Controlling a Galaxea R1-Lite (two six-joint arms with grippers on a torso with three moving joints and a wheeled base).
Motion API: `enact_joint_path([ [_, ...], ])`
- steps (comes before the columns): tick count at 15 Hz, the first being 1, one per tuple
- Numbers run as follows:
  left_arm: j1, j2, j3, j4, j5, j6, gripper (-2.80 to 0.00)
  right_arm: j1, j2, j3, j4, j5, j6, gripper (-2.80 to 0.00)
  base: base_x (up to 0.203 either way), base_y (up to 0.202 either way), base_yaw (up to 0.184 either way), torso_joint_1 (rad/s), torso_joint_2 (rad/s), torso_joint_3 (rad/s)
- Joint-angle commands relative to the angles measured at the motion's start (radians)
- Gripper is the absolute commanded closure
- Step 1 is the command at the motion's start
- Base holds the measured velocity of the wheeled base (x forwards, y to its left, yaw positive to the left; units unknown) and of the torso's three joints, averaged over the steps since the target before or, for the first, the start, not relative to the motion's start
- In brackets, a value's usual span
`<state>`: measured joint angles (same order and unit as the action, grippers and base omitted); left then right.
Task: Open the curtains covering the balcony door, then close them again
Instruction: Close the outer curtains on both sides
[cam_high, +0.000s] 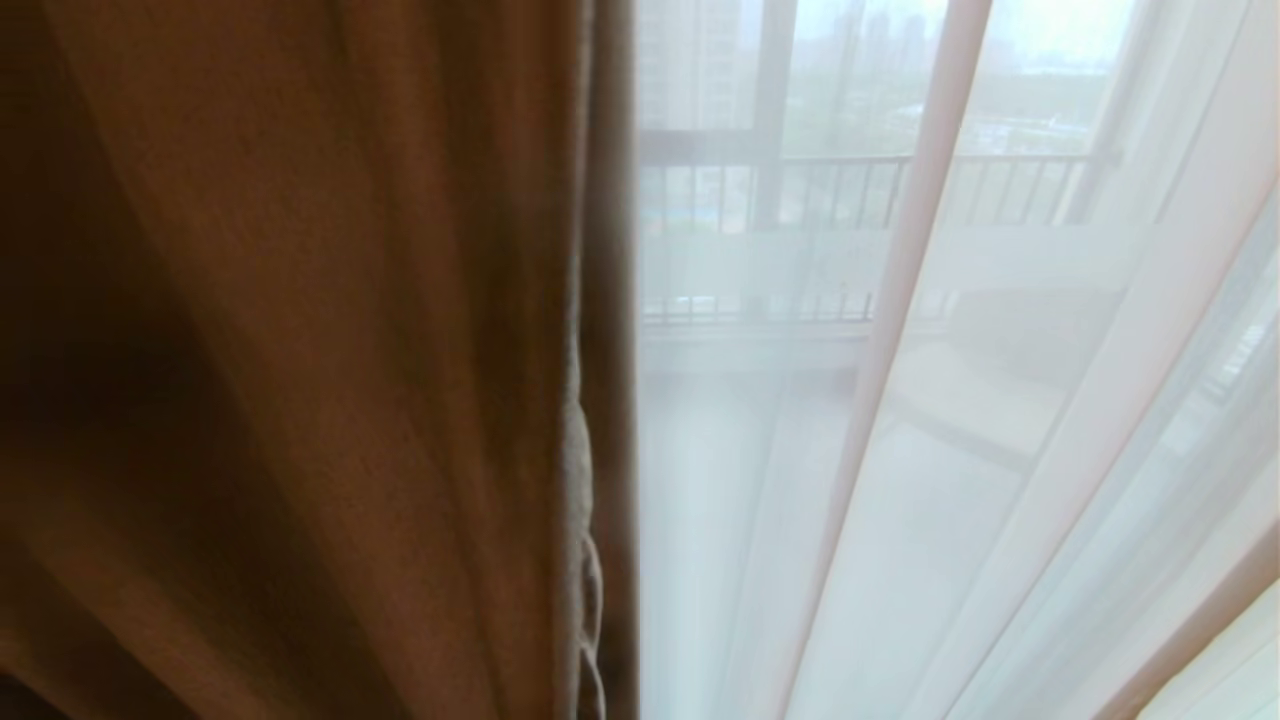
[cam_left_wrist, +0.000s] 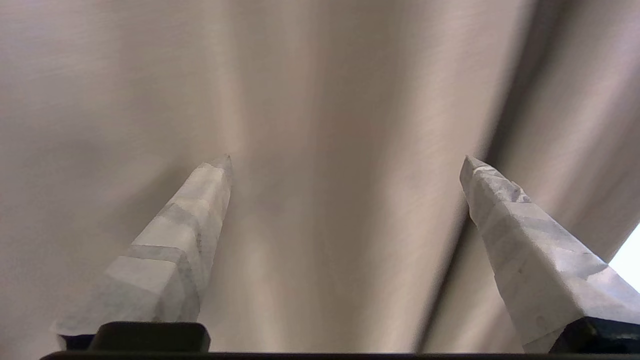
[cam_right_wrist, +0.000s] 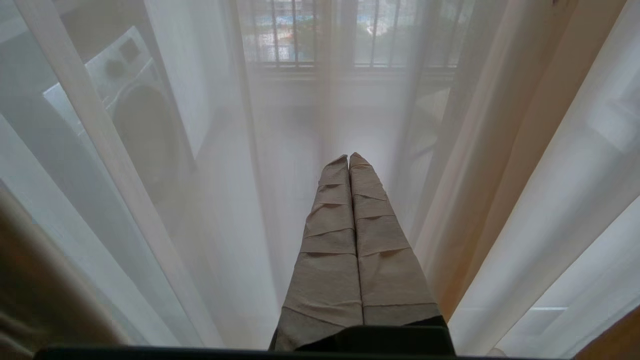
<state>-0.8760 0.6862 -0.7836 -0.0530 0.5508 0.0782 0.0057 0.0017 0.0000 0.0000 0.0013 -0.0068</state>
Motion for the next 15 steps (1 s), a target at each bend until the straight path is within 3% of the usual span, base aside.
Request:
enact_joint_path([
  [1,0.0,-0.035,0.01,0.004,0.003,0.0,-2.8,0.0,0.0,0.0,0.0,0.0,0.0,0.0,0.0,0.0,0.0,0.0,0.0,0.0],
  [4,0.0,-0.047,0.021,0.004,0.003,0.0,-2.8,0.0,0.0,0.0,0.0,0.0,0.001,0.0,0.0,0.0,0.0,0.0,0.0,0.0],
  [5,0.0,-0.048,0.023,0.004,0.003,0.0,0.0,0.0,0.0,0.0,0.0,0.0,0.001,0.0,0.0,0.0,0.0,0.0,0.0,0.0],
  [15,0.003,-0.174,0.103,0.01,0.008,0.018,0.0,0.0,0.0,0.0,0.0,0.0,0.0,0.0,0.0,0.0,0.0,0.0,0.0,0.0],
])
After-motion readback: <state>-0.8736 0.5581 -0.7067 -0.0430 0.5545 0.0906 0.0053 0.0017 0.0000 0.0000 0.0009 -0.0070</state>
